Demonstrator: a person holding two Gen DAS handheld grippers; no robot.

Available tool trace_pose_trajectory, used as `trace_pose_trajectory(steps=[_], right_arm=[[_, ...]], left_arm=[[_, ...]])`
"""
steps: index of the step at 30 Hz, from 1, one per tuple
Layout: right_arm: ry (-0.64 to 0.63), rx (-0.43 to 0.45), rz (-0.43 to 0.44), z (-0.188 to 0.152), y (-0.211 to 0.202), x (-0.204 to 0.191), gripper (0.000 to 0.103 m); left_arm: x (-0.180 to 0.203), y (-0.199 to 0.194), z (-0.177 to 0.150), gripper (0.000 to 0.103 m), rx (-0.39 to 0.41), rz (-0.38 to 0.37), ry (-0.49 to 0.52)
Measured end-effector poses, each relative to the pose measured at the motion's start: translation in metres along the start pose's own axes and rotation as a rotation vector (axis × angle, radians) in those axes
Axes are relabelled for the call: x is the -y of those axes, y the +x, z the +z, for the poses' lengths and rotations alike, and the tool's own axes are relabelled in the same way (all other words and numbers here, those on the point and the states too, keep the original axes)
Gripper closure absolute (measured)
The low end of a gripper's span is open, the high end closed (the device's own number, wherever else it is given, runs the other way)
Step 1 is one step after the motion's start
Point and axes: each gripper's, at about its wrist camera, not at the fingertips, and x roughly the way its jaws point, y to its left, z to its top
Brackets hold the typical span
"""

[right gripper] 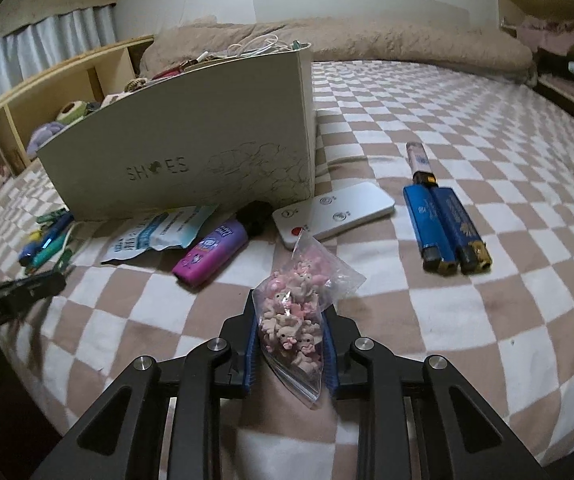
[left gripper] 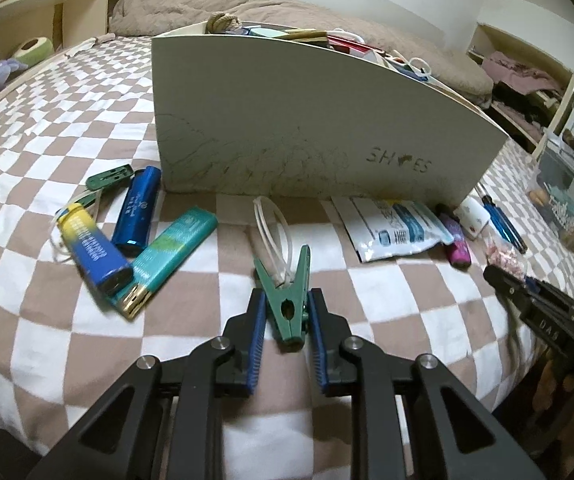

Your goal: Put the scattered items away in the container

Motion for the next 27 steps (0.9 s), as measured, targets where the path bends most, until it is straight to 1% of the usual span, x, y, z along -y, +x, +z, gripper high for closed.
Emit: trace_pose_trajectory(steps=[4,7,11,14,16,18,22,27], right_arm=[[0.019,-0.008,0.026,-0.002,-0.002,0.0,0.076],[0.024,-0.011,0.033,-0.004,-0.003,-0.002,0.076],[0.023,-0.013,0.03,-0.006,-0.004,-0.004,0.076],[0.025,-0.013,0.032,-0.006,-0.004,-0.004,0.076],[0.025,-0.014,0.033,-0.006,-0.004,-0.004,0.076],[0.025,-0.014,0.033,-0.006,-0.004,-0.004,0.076],[0.03,-0.013,0.038,-0.006,-0.003,-0.004,0.076],[0.035,-0.013,0.044,-0.006,-0.003,-0.003,0.076]], left_arm=[[0.0,-0.006,-0.006,0.082,-0.002,0.011,0.019],[-0.003,-0.006,-0.006,0.082,-0.008,0.008,0.004],[0.0,-0.001,-0.002,0.08,-0.009,0.031,-0.001],[0.004,0.003,0.002,0.069,-0.008,0.033,-0.001],[0.007,0.005,0.004,0.056,-0.007,0.025,-0.005],[0.011,0.008,0.006,0.051,-0.008,0.031,-0.001],[0.013,0.013,0.012,0.045,-0.003,0.053,-0.003],[0.009,0.019,0.018,0.044,0.009,0.073,-0.017]])
